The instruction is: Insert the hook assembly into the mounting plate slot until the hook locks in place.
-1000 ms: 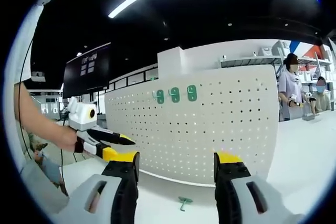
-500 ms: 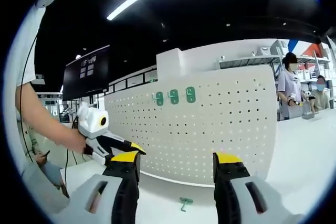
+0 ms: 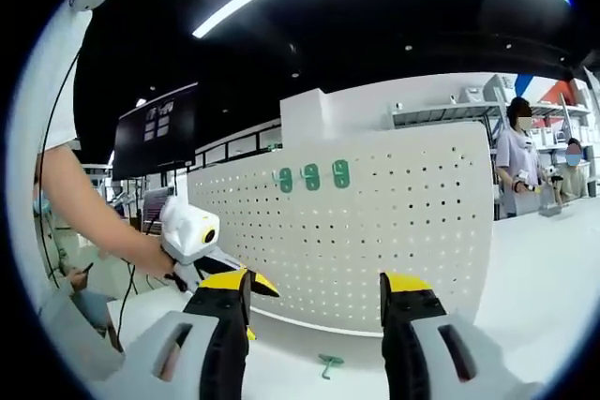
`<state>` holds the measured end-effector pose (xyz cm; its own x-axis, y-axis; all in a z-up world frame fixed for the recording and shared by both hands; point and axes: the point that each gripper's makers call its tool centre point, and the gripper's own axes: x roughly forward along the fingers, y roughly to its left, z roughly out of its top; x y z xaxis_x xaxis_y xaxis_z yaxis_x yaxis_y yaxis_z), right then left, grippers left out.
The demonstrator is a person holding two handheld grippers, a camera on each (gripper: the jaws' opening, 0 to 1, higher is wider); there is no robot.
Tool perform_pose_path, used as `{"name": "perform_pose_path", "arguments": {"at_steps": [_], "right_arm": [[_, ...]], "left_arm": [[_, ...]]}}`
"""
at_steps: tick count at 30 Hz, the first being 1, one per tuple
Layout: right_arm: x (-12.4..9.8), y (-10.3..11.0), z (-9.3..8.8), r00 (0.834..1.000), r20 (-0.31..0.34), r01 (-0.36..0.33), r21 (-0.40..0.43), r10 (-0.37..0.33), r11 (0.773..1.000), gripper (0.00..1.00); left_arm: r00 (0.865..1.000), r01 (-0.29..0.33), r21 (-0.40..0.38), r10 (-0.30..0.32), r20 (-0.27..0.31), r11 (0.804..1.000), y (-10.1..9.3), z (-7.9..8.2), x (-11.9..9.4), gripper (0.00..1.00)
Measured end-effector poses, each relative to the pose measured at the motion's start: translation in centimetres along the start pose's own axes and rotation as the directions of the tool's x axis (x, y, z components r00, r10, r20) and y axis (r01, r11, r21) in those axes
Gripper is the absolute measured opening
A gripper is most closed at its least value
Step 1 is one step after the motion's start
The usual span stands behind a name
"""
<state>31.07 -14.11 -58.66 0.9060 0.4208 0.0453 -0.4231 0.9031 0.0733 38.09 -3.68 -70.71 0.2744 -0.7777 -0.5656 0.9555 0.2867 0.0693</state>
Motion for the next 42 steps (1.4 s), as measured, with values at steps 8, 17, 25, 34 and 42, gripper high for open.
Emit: {"name": "perform_pose_path", "arguments": {"at_steps": [8,17,25,34,42], "right_arm": [[-0.1,-0.5,0.0,1.000,0.000,0.009,0.000,-0.009,1.000,0.54],[-0.1,-0.5,0.1,1.000,-0.001,0.006,-0.002,-0.006,1.000,0.53],[-0.4,-0.9,0.0,1.000,0.000,0.010,0.001,-0.010,1.000,0.53],[-0.8,-1.1,0.4,1.000,0.008,0.024,-0.003,-0.023,1.000,0.53],[-1.4,-1.4,0.3,0.999,0.006,0.036,0.002,-0.036,0.999,0.52]], "left_arm": [[0.997,0.054,0.027,-0.052,-0.060,0.998,-0.3,-0.8,2.4,0.64],[0.989,0.105,0.048,-0.099,-0.108,0.993,-0.2,-1.6,4.3,0.64],[0.981,0.135,0.079,-0.122,-0.150,0.988,0.3,-2.1,5.8,0.64],[0.969,0.175,0.124,-0.149,-0.195,0.977,0.5,-2.3,7.3,0.63],[0.953,0.214,0.158,-0.170,-0.250,0.964,0.3,-3.1,8.7,0.62]]}}
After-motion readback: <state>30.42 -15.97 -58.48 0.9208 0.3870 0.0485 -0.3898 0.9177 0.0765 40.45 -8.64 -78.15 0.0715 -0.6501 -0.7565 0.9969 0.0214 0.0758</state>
